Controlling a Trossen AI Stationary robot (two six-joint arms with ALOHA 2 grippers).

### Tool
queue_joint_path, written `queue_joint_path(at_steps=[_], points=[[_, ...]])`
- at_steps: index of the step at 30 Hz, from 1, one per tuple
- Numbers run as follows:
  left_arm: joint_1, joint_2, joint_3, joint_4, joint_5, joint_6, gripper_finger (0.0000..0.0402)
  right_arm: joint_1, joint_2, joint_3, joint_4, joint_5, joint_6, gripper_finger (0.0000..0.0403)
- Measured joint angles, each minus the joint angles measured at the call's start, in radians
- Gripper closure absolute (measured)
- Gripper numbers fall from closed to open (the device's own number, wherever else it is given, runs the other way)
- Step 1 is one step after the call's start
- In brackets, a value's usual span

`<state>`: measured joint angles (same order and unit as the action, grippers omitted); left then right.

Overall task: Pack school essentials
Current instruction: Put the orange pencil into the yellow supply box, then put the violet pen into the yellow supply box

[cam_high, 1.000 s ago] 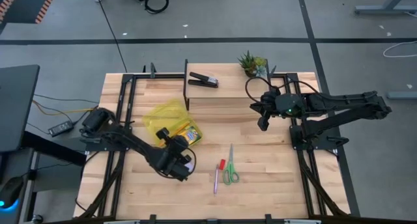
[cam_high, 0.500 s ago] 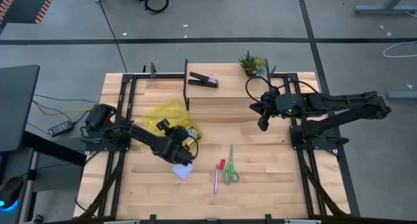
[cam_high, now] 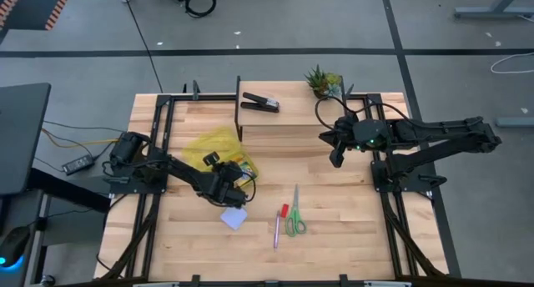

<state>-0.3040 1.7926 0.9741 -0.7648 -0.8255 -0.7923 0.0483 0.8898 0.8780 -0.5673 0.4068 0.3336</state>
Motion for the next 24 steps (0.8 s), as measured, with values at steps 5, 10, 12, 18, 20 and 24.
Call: queue_joint_path(at_steps=[5,10,12,18,20,24], points=[[0.0,0.0,0.0,0.004,0.001,0.015,0.027,0.0,0.0,0.0,0.002,0.0,0.0,0.0364],[-0.001,-0.015,0.0,0.012,-0.001,-0.031,0.024,0.0,0.0,0.0,0.002,0.001,0.0,0.0364],[-0.005,-0.035,0.0,0.018,-0.002,-0.039,0.0239,0.0,0.0,0.0,0.002,0.002,0.0,0.0364],[-0.027,-0.131,0.0,0.088,-0.004,-0.026,0.0263,0.0,0.0,0.0,0.003,0.003,0.0,0.0364],[-0.037,-0.165,0.0,0.125,-0.005,-0.026,0.0274,0.0,0.0,0.0,0.005,0.003,-0.001,0.0364],[-0.056,-0.21,0.002,0.287,0.02,-0.016,0.0291,0.0,0.0,0.0,0.008,0.003,-0.001,0.0364]])
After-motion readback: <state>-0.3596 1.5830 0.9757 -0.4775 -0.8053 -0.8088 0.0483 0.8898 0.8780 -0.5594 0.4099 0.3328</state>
